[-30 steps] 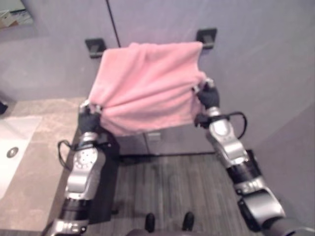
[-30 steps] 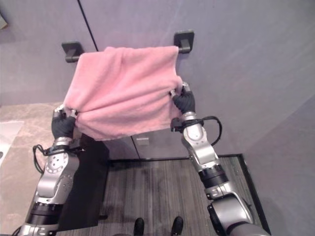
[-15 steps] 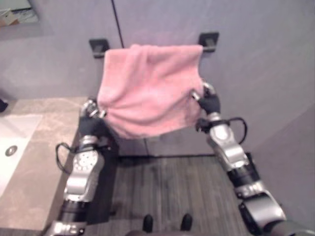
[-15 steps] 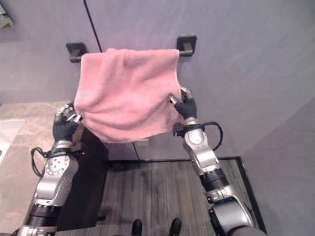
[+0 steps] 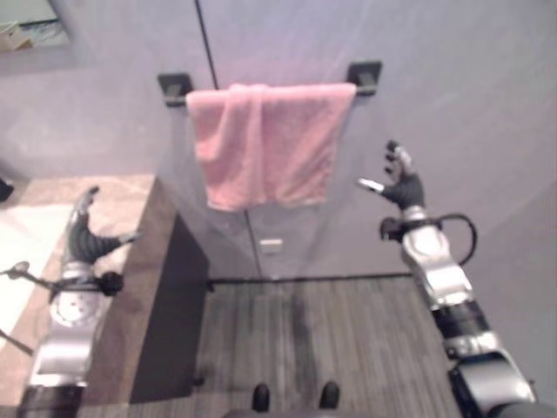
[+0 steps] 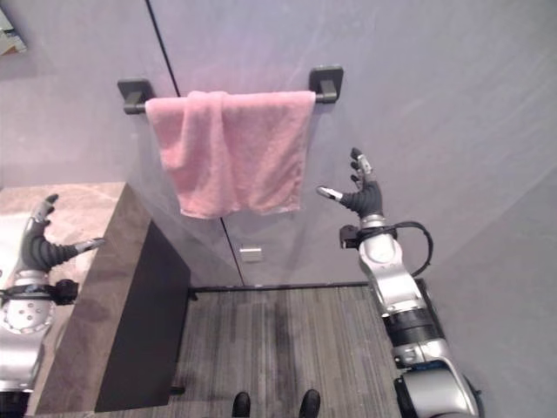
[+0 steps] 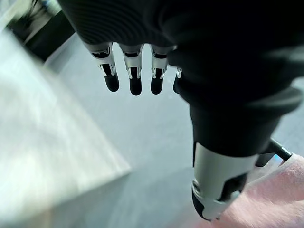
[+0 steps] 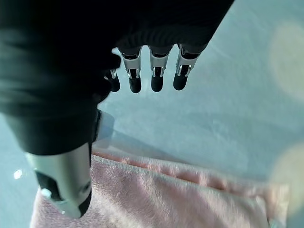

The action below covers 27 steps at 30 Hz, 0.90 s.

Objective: Put brush and paste in cup on sink, flatten towel.

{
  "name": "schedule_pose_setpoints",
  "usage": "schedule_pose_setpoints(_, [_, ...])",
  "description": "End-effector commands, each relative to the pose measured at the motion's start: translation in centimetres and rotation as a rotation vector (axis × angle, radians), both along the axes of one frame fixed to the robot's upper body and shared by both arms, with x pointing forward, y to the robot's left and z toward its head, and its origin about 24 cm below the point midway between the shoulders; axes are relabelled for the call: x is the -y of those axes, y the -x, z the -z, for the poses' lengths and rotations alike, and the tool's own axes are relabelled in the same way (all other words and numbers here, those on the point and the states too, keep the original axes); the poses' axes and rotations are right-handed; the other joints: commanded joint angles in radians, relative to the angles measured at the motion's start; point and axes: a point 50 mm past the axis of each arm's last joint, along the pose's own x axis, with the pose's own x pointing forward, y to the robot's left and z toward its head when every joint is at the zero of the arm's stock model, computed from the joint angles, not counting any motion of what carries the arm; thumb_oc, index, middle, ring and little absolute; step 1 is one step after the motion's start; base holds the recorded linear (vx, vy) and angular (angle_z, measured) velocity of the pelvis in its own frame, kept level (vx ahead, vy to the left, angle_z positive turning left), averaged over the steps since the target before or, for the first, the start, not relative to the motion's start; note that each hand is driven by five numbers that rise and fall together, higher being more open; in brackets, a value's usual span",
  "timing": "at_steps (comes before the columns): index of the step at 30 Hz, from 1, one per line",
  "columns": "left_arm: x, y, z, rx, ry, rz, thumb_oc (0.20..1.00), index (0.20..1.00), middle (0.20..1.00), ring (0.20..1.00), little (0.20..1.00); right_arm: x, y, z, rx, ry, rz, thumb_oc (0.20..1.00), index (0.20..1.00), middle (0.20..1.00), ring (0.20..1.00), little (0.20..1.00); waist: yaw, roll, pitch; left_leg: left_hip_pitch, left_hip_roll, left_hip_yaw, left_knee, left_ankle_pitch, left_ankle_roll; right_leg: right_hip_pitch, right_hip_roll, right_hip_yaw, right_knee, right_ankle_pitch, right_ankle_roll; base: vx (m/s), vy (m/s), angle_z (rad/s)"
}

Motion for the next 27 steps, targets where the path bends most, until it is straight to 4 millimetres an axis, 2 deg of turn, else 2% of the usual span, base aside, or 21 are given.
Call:
schedule_pose_setpoints(1, [-0.9,-0.3,-6.0,0.113,-0.249,0.056,1.0,1.0,1.0,1.0,1.0,0.2,0.5,-4.2,0.196,0.093,-0.018,1.0,1.0,1.0,1.0,1.0,0.016,-0.024,-0.047,0.012,-0.019,-0.012,0.012,-0.121,0.05,0.107,-0.028,-0.049,0.006,-0.136,0.071,0.02,0.038,-0.02])
schedule_pose_setpoints(3, [-0.8,-0.5,-8.2,0.129,-0.337,0.087,1.0,1.0,1.0,1.0,1.0,-0.3,0.5,-6.0,0.251,0.163,-0.064,1.0,1.0,1.0,1.0,1.0,0.02,-0.027,-0.045,0.003,-0.021,-0.012,0.012,-0.117,0.05,0.096,-0.028,-0.045,0.006,-0.131,0.074,0.0,0.0,0.0])
schedule_pose_setpoints(4, [-0.8,-0.5,-8.3,0.13,-0.338,0.087,1.0,1.0,1.0,1.0,1.0,-0.3,0.5,-6.0,0.252,0.163,-0.065,1.0,1.0,1.0,1.0,1.0,0.019,-0.027,-0.044,0.002,-0.021,-0.011,0.012,-0.117,0.05,0.094,-0.028,-0.044,0.006,-0.131,0.074,0.0,0.0,0.0])
schedule_pose_setpoints(6, [-0.4,-0.7,-11.8,0.135,-0.478,0.146,1.0,1.0,1.0,1.0,1.0,-0.7,0.4,-8.7,0.309,0.253,-0.126,1.0,1.0,1.0,1.0,1.0,0.022,-0.03,-0.039,-0.012,-0.021,-0.009,0.012,-0.11,0.048,0.077,-0.028,-0.04,0.006,-0.122,0.081,0.0,0.0,0.0])
schedule_pose_setpoints(7, [-0.4,-0.7,-11.9,0.137,-0.477,0.146,1.0,1.0,1.0,1.0,1.0,-0.7,0.4,-8.8,0.311,0.252,-0.126,1.0,1.0,1.0,1.0,1.0,0.022,-0.031,-0.038,-0.014,-0.022,-0.008,0.012,-0.109,0.048,0.074,-0.028,-0.04,0.006,-0.121,0.081,0.0,0.0,0.0])
schedule_pose_setpoints(8, [-0.2,-0.8,-13.2,0.133,-0.53,0.164,1.0,1.0,1.0,1.0,1.0,-0.7,0.3,-9.8,0.327,0.293,-0.145,1.0,1.0,1.0,1.0,1.0,0.024,-0.033,-0.038,-0.021,-0.022,-0.007,0.012,-0.107,0.048,0.066,-0.028,-0.039,0.006,-0.117,0.084,0.0,0.04,-0.06])
schedule_pose_setpoints(9, [0.6,-0.8,-15.3,0.139,-0.606,0.201,1.0,1.0,1.0,1.0,1.0,-0.9,0.1,-11.6,0.352,0.342,-0.177,1.0,1.0,1.0,1.0,1.0,0.027,-0.037,-0.034,-0.034,-0.023,-0.004,0.012,-0.102,0.046,0.051,-0.028,-0.034,0.006,-0.109,0.089,0.0,0.039,-0.07])
schedule_pose_setpoints(10, [0.6,-0.8,-15.4,0.14,-0.606,0.201,1.0,1.0,1.0,1.0,1.0,-0.9,0.1,-11.6,0.352,0.342,-0.177,1.0,1.0,1.0,1.0,1.0,0.027,-0.037,-0.034,-0.035,-0.023,-0.004,0.012,-0.102,0.046,0.05,-0.028,-0.033,0.006,-0.109,0.089,0.0,0.057,-0.15])
schedule_pose_setpoints(11, [1.2,-0.9,-17.3,0.163,-0.641,0.235,1.0,1.0,1.0,1.0,1.0,-1.2,-0.1,-13.6,0.369,0.432,-0.205,1.0,1.0,1.0,1.0,1.0,0.028,-0.044,-0.028,-0.046,-0.024,-0.003,0.012,-0.097,0.044,0.038,-0.028,-0.03,0.006,-0.101,0.095,0.0,0.028,-0.09])
schedule_pose_setpoints(12, [1.2,-1.0,-17.3,0.165,-0.64,0.235,1.0,1.0,1.0,1.0,1.0,-1.2,-0.2,-13.7,0.37,0.433,-0.204,1.0,1.0,1.0,1.0,1.0,0.029,-0.043,-0.028,-0.048,-0.025,-0.003,0.012,-0.096,0.044,0.036,-0.029,-0.03,0.006,-0.1,0.095,0.04,0.05,-0.12])
schedule_pose_setpoints(13, [1.8,-1.1,-18.9,0.162,-0.672,0.267,1.0,1.0,1.0,1.0,1.0,-1.1,-0.4,-15.5,0.361,0.518,-0.219,1.0,1.0,1.0,1.0,1.0,0.025,-0.051,-0.026,-0.053,-0.023,-0.008,0.012,-0.1,0.038,0.028,-0.028,-0.019,0.006,-0.097,0.106,0.05,0.038,-0.07])
schedule_pose_setpoints(16, [2.7,-1.6,-20.9,0.156,-0.715,0.309,1.0,1.0,1.0,1.0,1.0,-1.8,-0.8,-18.9,0.36,0.719,-0.227,1.0,1.0,1.0,1.0,1.0,0.022,-0.056,-0.014,-0.078,-0.024,0.008,0.012,-0.082,0.037,0.0,-0.03,-0.021,0.006,-0.076,0.109,-0.03,0.05,-0.06])
schedule_pose_setpoints(17, [2.8,-1.7,-20.9,0.157,-0.714,0.312,1.0,1.0,1.0,1.0,1.0,-1.8,-0.8,-18.9,0.359,0.719,-0.225,1.0,1.0,1.0,1.0,1.0,0.024,-0.056,-0.014,-0.078,-0.024,0.008,0.012,-0.082,0.037,0.0,-0.03,-0.021,0.006,-0.076,0.109,-0.01,0.033,-0.05])
schedule_pose_setpoints(19, [3.7,-1.8,-22.0,0.159,-0.768,0.333,1.0,1.0,1.0,1.0,1.0,-2.5,-0.6,-20.6,0.387,0.813,-0.218,1.0,1.0,1.0,1.0,1.0,0.013,-0.059,-0.012,-0.09,-0.024,0.012,0.012,-0.077,0.034,-0.014,-0.031,-0.015,0.006,-0.069,0.112,0.01,0.036,-0.03])
schedule_pose_setpoints(22, [5.5,-2.3,-23.5,0.184,-0.808,0.394,1.0,1.0,1.0,1.0,1.0,-3.8,-0.4,-21.9,0.395,0.94,-0.243,1.0,1.0,1.0,1.0,1.0,0.008,-0.057,-0.01,-0.094,-0.024,0.015,0.012,-0.077,0.034,-0.02,-0.034,-0.01,0.006,-0.065,0.114,0.04,0.041,-0.06])
schedule_pose_setpoints(26, [6.4,-2.8,-24.1,0.191,-0.836,0.416,1.0,1.0,1.0,1.0,1.0,-4.5,-0.5,-22.3,0.389,1.017,-0.252,1.0,1.0,1.0,1.0,1.0,0.005,-0.053,-0.011,-0.093,-0.026,0.015,0.012,-0.078,0.034,-0.02,-0.035,-0.008,0.006,-0.065,0.116,0.01,0.006,-0.01])
schedule_pose_setpoints(27, [7.1,-3.4,-24.7,0.199,-0.833,0.438,1.0,1.0,1.0,1.0,1.0,-5.1,-0.6,-22.5,0.384,1.038,-0.265,1.0,1.0,1.0,1.0,1.0,0.004,-0.049,-0.012,-0.093,-0.026,0.016,0.012,-0.079,0.034,-0.02,-0.036,-0.009,0.006,-0.064,0.117,0.04,0.022,-0.02])
